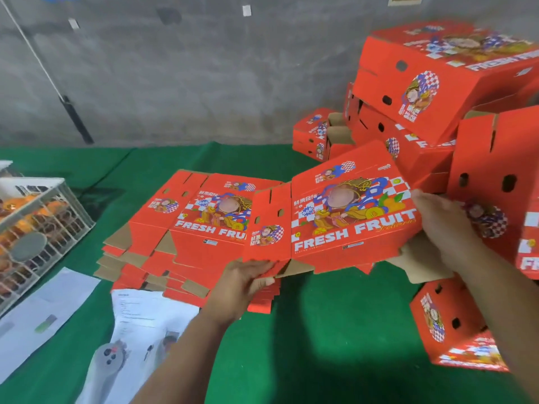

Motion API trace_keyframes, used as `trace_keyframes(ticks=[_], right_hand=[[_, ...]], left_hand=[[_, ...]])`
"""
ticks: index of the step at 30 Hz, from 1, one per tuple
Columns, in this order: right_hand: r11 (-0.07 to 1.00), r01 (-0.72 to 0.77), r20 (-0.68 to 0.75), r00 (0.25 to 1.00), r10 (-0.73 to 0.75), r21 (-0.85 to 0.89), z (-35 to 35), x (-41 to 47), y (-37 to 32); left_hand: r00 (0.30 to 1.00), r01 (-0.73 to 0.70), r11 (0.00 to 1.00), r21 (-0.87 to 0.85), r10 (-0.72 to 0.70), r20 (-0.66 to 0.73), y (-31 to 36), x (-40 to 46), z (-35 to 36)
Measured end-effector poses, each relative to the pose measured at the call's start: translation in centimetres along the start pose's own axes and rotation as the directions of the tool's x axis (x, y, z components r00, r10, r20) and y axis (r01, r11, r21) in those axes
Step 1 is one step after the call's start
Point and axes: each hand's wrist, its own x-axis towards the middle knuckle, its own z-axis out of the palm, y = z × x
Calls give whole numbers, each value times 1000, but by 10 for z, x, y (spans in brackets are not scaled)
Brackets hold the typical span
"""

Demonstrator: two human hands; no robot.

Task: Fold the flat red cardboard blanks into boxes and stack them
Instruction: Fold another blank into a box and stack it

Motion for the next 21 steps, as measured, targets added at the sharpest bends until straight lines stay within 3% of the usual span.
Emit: trace_keyframes(ticks=[1, 3, 6, 11, 15, 18, 21], right_hand=[[1000, -16, -11, 1000, 16, -5, 0, 0, -2], [999, -53, -16, 998, 53, -4, 3, -3, -5], [996, -76, -19, 997, 77, 38, 4, -8, -7], [990, 65, 160, 986, -44, -127, -10, -8, 3], [970, 152, 363, 929, -76, -187, -8, -11, -6], [985, 158, 327, 936, -127, -69, 13, -16, -9], [980, 197, 125, 972, -201, 39, 32, -27, -7]], left_hand=[[998, 35, 984, -175, -27, 49, 4, 2, -7], [994, 107, 957, -269, -101, 33, 10, 8, -17], [944, 115, 976, -187, -166, -284, 12, 16, -19], [734, -11, 937, -349, -229, -640, 13, 20, -21], [520, -101, 783, -613, -484, -704, 24, 31, -28], [510, -167, 703, -691, -538, -671, 32, 35, -31], [561, -224, 643, -732, -529, -637, 41, 37, -35]])
